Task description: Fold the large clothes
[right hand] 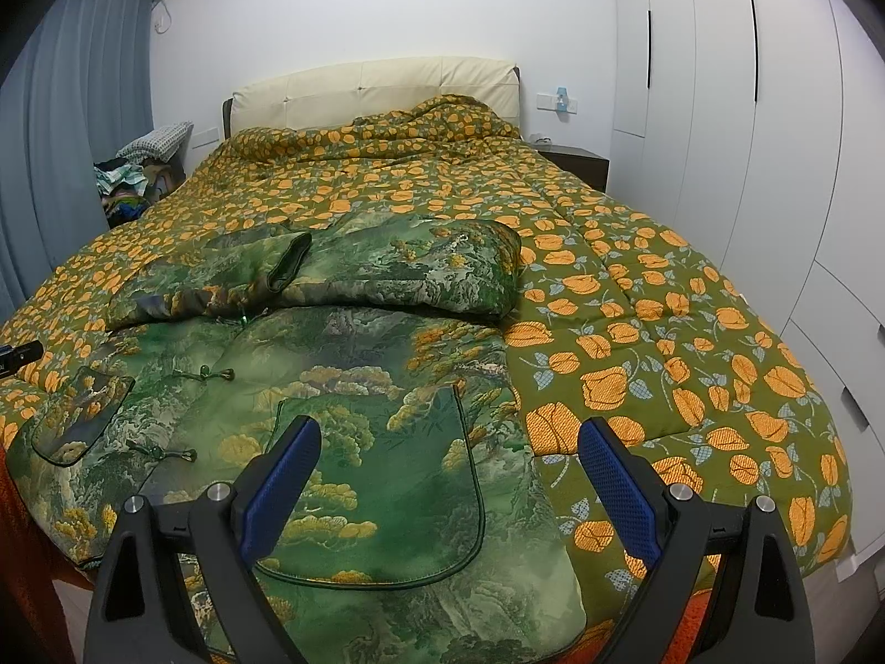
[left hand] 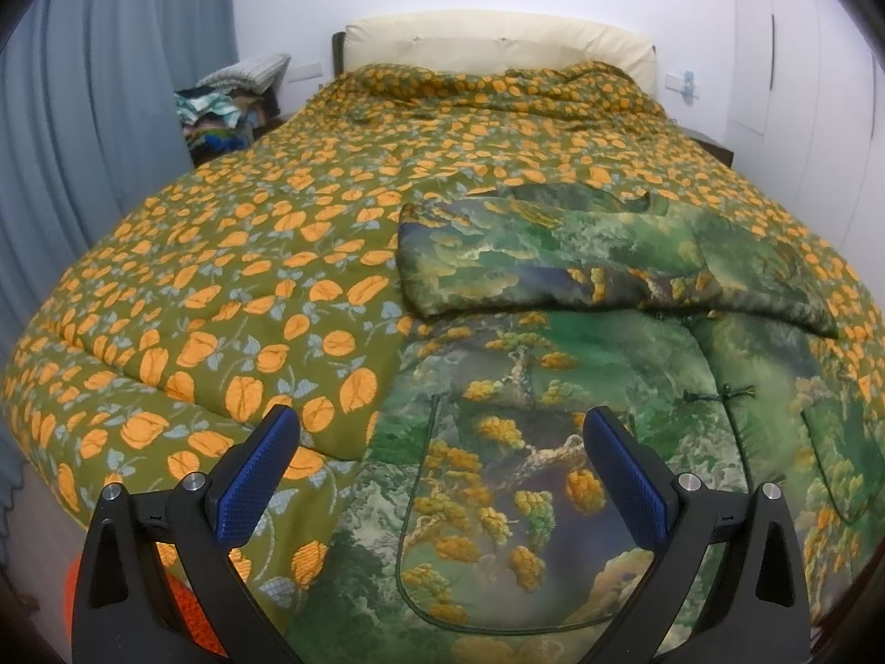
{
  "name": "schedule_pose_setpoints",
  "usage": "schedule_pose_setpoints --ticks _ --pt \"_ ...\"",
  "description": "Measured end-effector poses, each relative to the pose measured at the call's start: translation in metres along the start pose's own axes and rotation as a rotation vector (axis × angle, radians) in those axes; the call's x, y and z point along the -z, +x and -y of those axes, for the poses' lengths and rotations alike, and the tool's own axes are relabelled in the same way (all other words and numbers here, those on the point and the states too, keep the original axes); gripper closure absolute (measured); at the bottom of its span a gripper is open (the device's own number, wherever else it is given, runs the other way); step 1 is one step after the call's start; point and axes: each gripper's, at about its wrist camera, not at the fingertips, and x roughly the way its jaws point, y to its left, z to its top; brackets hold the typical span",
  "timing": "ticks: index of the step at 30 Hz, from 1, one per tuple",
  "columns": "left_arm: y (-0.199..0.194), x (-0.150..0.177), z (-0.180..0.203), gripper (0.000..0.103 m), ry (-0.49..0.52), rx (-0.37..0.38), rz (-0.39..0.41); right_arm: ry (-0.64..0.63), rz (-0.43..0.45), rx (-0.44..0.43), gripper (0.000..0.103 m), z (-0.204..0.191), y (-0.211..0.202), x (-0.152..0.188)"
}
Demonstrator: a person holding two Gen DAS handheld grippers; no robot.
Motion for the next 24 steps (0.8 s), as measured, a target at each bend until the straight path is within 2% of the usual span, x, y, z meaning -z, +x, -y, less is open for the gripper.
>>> schedule_pose_setpoints --ticks 18,24 --pt "0.0014 0.0023 -0.0022 0.001 0.004 0.000 -0.005 0.000 -0.001 0.000 0.010 0.0004 0.0003 -0.0001" --pt "0.0010 -0.0007 -0.0086 0.001 0.006 -0.001 -0.044 0.030 -0.008 -0.016 0.010 0.0058 0.0007 -0.0010"
